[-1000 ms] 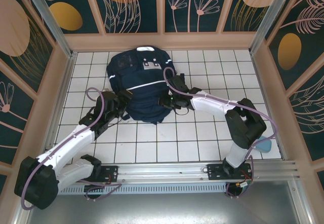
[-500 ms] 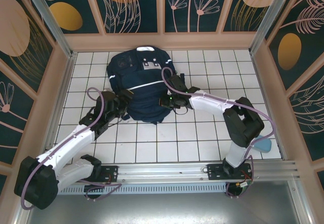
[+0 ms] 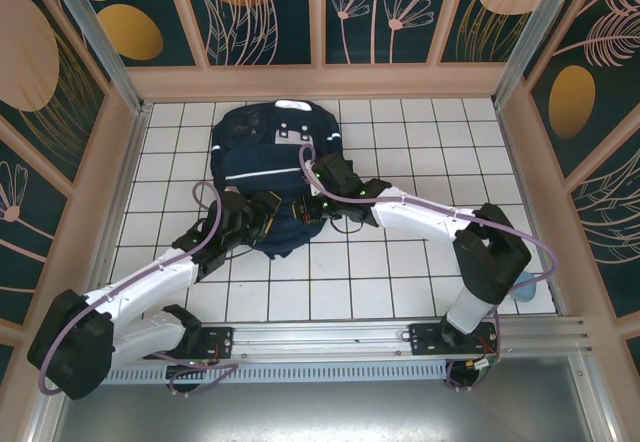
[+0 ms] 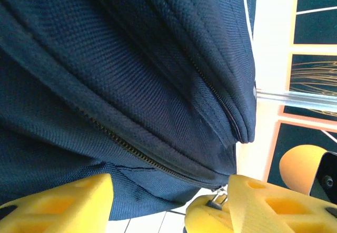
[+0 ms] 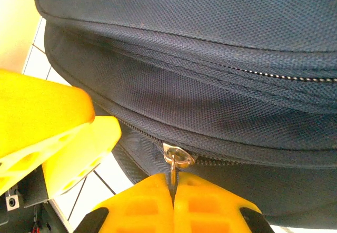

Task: Pack the student bag

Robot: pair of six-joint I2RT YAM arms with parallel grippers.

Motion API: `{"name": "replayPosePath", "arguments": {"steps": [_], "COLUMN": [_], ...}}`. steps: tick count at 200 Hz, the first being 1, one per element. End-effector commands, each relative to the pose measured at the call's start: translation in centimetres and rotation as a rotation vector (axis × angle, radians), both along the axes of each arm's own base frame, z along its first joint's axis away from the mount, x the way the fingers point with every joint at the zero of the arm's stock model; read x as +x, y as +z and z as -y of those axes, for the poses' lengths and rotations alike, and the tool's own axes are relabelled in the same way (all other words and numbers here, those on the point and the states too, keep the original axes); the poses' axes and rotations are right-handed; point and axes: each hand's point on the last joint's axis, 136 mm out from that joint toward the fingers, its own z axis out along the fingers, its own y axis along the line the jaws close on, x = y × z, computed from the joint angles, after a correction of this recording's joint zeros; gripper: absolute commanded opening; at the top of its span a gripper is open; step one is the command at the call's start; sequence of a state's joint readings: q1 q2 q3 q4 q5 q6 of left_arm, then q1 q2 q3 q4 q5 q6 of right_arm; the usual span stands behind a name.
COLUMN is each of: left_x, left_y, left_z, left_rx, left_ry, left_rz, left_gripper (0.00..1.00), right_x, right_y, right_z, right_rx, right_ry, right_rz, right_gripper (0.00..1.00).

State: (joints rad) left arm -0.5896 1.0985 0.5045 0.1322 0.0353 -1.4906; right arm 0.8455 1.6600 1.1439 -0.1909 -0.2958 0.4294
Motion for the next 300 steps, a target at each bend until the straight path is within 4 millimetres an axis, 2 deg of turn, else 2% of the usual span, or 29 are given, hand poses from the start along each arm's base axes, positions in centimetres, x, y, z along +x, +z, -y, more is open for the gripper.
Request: {"name": "replayPosePath", "arguments": {"steps": [1, 40, 53, 71, 98, 128, 167, 183, 221, 254, 279, 282, 300], "left_x": [0.7, 1.1, 1.2, 1.2, 0.9, 0.5, 0.2, 0.1, -0.4, -0.7, -1.1, -1.1, -1.4], "left_y": [0.7, -0.1, -0.3, -0.8, -1.5, -2.4, -2.1, -2.1, -2.3, -2.5, -3.1, -3.1, -3.3], "left_z": [-0.1, -0.8, -1.2, -1.9, -3.0, -3.5, -3.8, -3.9, -3.5, -3.0, -2.5, -2.5, -2.9], "left_rx": [-0.036, -0.041, -0.031, 0.001, 0.074, 0.107, 0.116, 0.121, 0.126, 0.146, 0.173, 0.175, 0.192], "left_ry": [0.048, 0.106, 0.126, 0.156, 0.173, 0.170, 0.172, 0.165, 0.127, 0.072, 0.021, 0.018, 0.018], "left_rz": [0.022, 0.018, 0.018, 0.015, 0.013, -0.003, 0.005, 0.004, -0.002, -0.005, -0.023, -0.024, -0.031], "left_gripper": [0.57, 0.50, 0.42, 0.27, 0.00, 0.00, 0.00, 0.00, 0.00, 0.00, 0.00, 0.00, 0.00], "right_x": [-0.9, -2.0, -2.1, -1.6, 0.5, 2.9, 5.3, 6.9, 11.4, 14.3, 14.6, 15.1, 15.6], "right_y": [4.7, 4.9, 4.4, 3.2, 0.9, 0.3, -0.8, -1.4, -2.6, -2.5, -2.9, -3.0, -3.5], "right_z": [-1.5, -1.2, -0.6, 1.2, 5.7, 9.6, 12.7, 13.9, 15.0, 16.4, 17.2, 18.3, 20.0], "right_rx": [0.115, 0.075, 0.026, -0.089, -0.334, -0.479, -0.550, -0.558, -0.552, -0.568, -0.557, -0.561, -0.573], "right_ry": [0.098, 0.155, 0.167, 0.156, 0.053, -0.054, -0.158, -0.210, -0.302, -0.400, -0.444, -0.473, -0.553], "right_rz": [0.098, 0.154, 0.179, 0.231, 0.335, 0.372, 0.341, 0.319, 0.286, 0.281, 0.247, 0.235, 0.189], "right_gripper": [0.00, 0.00, 0.00, 0.00, 0.00, 0.00, 0.00, 0.00, 0.00, 0.00, 0.00, 0.00, 0.00]}}
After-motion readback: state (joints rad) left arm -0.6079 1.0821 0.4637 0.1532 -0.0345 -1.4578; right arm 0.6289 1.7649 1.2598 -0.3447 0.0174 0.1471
